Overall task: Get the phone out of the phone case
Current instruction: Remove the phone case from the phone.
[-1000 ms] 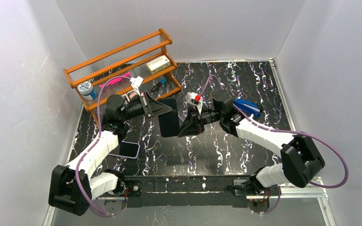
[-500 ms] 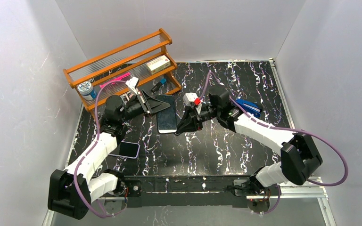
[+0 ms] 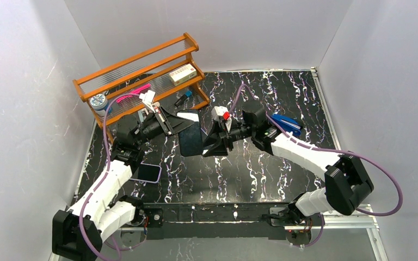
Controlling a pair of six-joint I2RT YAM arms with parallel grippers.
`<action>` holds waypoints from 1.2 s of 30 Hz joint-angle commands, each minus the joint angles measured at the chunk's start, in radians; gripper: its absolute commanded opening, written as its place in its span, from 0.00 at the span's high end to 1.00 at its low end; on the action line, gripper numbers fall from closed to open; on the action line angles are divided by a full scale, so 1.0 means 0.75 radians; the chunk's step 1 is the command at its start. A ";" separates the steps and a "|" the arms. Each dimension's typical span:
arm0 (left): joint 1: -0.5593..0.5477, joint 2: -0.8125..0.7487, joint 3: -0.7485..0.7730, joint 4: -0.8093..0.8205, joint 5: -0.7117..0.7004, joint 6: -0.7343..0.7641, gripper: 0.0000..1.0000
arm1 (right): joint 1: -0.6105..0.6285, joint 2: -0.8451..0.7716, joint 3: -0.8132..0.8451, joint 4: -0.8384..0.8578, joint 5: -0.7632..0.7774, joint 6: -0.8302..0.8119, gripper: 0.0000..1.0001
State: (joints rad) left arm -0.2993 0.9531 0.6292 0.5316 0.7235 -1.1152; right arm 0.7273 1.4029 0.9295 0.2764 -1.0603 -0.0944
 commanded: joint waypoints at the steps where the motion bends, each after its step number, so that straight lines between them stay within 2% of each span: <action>1: -0.006 -0.060 0.010 0.057 -0.041 0.080 1.00 | 0.006 -0.051 -0.042 0.084 0.001 0.169 0.46; 6: -0.006 -0.070 0.002 0.081 -0.057 0.085 1.00 | 0.006 -0.078 -0.104 0.252 -0.016 0.323 0.40; 9: -0.006 -0.066 -0.005 0.099 -0.051 0.069 1.00 | 0.006 -0.081 -0.116 0.366 -0.020 0.400 0.40; 17: -0.006 -0.078 -0.023 0.141 -0.047 0.026 1.00 | 0.006 -0.039 -0.077 0.480 -0.014 0.496 0.41; 31: -0.011 -0.081 -0.037 0.174 -0.049 -0.045 1.00 | 0.008 0.009 -0.056 0.585 -0.063 0.557 0.56; 36: -0.020 -0.078 -0.032 0.189 -0.061 -0.082 1.00 | 0.008 0.023 -0.061 0.593 -0.057 0.536 0.65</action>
State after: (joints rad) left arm -0.3035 0.9218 0.5968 0.5968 0.6884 -1.1309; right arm 0.7284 1.4101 0.8497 0.6621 -1.0924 0.3153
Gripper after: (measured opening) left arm 0.139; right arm 0.383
